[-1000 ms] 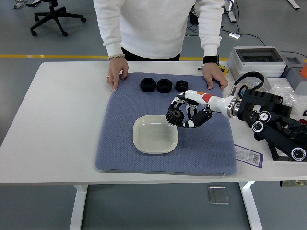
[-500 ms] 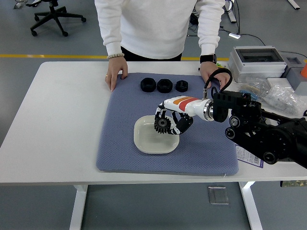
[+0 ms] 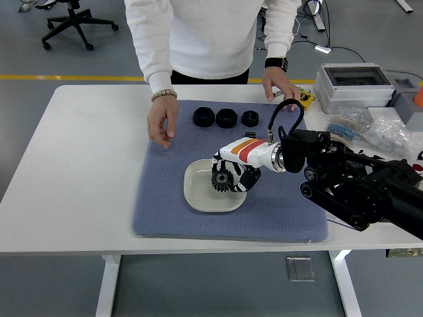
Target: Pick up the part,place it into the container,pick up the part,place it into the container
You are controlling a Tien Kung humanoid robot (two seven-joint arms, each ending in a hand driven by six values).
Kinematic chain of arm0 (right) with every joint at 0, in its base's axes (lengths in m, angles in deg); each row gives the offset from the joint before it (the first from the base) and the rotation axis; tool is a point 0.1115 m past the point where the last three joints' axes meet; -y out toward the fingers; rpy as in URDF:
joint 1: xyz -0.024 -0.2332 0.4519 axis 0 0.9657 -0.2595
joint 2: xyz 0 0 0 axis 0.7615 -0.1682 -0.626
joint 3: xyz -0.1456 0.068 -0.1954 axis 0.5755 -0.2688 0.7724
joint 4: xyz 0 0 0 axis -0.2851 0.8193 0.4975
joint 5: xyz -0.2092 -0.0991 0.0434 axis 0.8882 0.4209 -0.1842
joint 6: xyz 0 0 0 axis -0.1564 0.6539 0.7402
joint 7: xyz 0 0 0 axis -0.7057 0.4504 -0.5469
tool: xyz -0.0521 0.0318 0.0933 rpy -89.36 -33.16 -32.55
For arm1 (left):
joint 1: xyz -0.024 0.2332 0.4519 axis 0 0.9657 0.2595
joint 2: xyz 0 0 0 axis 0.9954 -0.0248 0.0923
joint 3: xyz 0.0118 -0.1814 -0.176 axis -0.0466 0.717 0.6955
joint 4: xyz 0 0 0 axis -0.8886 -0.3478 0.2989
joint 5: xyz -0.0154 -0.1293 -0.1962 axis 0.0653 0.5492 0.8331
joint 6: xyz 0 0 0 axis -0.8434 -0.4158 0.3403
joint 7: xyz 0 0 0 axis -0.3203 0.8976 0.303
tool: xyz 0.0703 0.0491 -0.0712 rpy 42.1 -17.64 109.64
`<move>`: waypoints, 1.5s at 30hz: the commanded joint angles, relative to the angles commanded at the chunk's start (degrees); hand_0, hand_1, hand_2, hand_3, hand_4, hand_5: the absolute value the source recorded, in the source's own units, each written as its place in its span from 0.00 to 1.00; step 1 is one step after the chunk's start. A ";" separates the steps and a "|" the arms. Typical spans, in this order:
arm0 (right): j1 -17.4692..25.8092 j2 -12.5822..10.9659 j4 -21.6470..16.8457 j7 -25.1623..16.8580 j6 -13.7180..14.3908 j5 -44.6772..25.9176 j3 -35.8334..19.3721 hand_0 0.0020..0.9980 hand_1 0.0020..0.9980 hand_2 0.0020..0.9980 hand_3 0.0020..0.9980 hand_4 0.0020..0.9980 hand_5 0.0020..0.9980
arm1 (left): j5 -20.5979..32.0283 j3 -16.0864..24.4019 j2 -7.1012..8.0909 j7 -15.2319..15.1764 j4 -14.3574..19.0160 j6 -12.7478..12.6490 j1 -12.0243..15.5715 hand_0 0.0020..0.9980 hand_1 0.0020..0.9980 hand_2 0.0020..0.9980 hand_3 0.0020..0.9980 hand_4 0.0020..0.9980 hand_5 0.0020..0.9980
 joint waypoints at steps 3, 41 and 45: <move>0.00 0.09 0.00 -0.74 0.60 -0.01 -0.27 0.33 0.47 0.74 0.93 1.00 0.37 | -0.35 0.15 0.00 0.12 0.00 0.00 0.07 0.92 0.89 0.88 0.58 0.52 0.69; 0.71 0.00 12.25 4.99 17.51 -7.77 -4.54 0.40 0.55 0.66 0.61 0.90 0.29 | -1.12 0.34 -0.34 0.54 0.00 0.05 0.29 0.92 0.89 0.88 0.58 0.52 0.70; 0.67 -0.33 12.30 5.37 16.91 -7.31 -4.79 0.40 0.55 0.66 0.61 0.90 0.29 | -1.28 0.50 -0.36 0.56 0.00 0.02 0.40 0.92 0.89 0.88 0.58 0.52 0.70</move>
